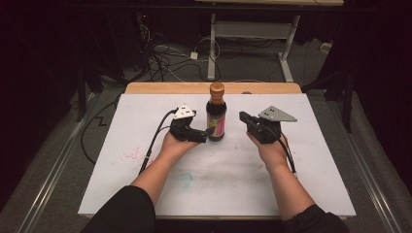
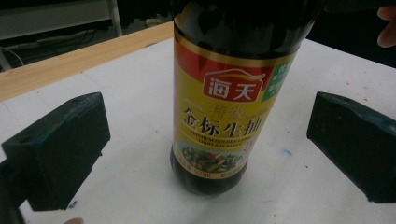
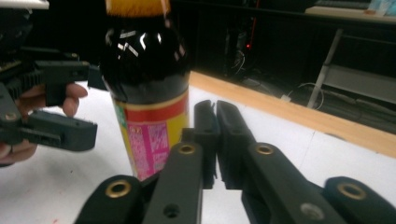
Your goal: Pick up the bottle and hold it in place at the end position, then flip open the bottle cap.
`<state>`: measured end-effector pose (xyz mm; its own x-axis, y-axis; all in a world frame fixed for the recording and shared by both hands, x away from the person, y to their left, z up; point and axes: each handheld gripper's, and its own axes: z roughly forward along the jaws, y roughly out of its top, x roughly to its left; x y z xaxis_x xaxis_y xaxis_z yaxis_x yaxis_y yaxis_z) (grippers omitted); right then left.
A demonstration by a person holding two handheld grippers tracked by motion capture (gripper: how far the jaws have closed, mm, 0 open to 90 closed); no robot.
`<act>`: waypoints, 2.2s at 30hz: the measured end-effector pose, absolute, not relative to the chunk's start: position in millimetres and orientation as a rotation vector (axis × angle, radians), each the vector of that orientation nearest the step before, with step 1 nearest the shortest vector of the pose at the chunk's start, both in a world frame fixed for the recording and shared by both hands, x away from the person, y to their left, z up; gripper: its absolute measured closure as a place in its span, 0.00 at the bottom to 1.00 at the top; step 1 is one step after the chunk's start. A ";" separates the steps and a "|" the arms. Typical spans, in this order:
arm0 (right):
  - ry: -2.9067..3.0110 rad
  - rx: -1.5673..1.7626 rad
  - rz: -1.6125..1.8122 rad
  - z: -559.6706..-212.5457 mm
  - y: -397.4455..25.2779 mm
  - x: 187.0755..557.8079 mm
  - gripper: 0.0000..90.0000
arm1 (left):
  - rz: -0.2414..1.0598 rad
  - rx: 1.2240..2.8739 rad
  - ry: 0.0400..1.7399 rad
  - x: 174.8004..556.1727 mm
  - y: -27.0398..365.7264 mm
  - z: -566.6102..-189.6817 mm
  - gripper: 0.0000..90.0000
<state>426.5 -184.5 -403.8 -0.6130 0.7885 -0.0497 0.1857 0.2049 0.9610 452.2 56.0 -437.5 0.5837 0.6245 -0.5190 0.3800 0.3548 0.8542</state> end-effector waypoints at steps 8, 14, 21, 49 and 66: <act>1.935 0.893 1.439 -393.1 -184.7 431.2 1.00 | 0.183 1.251 1.003 462.2 48.2 -435.9 0.00; 1.930 0.893 1.434 -384.3 -183.8 437.1 1.00 | 0.175 1.270 1.002 469.0 35.7 -437.4 0.00; 1.930 0.886 1.445 -375.6 -176.8 445.4 1.00 | 0.155 1.273 1.006 475.2 26.7 -442.7 0.03; 1.965 0.851 1.441 -354.8 -159.3 450.3 1.00 | 0.221 1.299 0.967 469.9 18.4 -451.5 0.31; 1.978 0.792 1.423 -332.1 -145.8 445.5 1.00 | 0.230 1.303 0.967 469.6 17.8 -451.4 0.31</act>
